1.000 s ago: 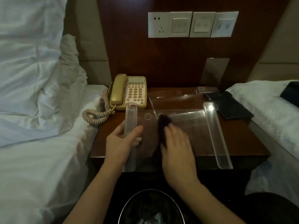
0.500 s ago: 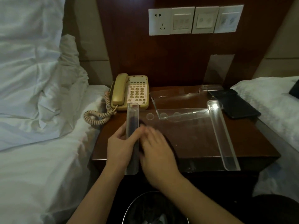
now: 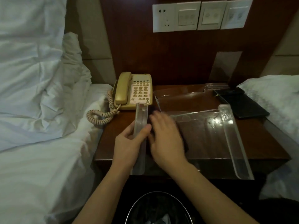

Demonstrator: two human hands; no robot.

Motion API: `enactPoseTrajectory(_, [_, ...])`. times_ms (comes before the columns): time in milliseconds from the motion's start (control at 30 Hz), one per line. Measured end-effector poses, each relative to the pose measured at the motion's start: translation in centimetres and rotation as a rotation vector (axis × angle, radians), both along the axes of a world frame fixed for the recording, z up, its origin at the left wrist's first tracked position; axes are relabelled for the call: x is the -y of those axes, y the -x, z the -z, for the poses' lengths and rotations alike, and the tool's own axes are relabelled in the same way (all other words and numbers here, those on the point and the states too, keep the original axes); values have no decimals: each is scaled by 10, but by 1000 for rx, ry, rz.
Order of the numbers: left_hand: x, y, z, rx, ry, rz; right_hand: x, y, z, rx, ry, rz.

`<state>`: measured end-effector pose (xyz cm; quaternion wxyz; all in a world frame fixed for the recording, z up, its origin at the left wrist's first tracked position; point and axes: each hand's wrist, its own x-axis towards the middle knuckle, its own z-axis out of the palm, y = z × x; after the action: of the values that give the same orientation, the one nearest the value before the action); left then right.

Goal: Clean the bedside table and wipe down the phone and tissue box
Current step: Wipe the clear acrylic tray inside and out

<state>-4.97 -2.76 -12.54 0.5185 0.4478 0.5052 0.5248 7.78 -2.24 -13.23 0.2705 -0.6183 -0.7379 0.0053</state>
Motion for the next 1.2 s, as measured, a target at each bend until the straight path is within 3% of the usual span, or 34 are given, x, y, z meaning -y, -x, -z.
enactPoseTrajectory(100, [2,-1,0,30,-6,-30,15,9,5,30,78,-221])
enactPoseTrajectory(233, [1,-1,0,17,7,-62,36,-9,15,-9,89,-316])
enactPoseTrajectory(433, [3,0,0,-17,-19,-43,-8,6,0,-203,-24,-43])
enactPoseTrajectory(533, [3,1,-2,-7,3,-39,-19,15,-5,-125,13,-81])
enactPoseTrajectory(733, [1,4,-1,1,19,-27,44,-8,21,121,48,-318])
enactPoseTrajectory(800, [1,4,-2,31,42,-33,46,-36,25,96,23,-193])
enactPoseTrajectory(900, [2,1,-4,103,58,-43,41,-74,13,-184,38,282])
enactPoseTrajectory(967, [2,-1,-2,96,43,-45,42,-84,11,-316,81,470])
enactPoseTrajectory(1100, [1,-4,-2,64,44,-70,68,-71,23,-200,54,475])
enactPoseTrajectory(1200, [1,-7,-1,54,34,-55,75,-58,29,-164,22,301])
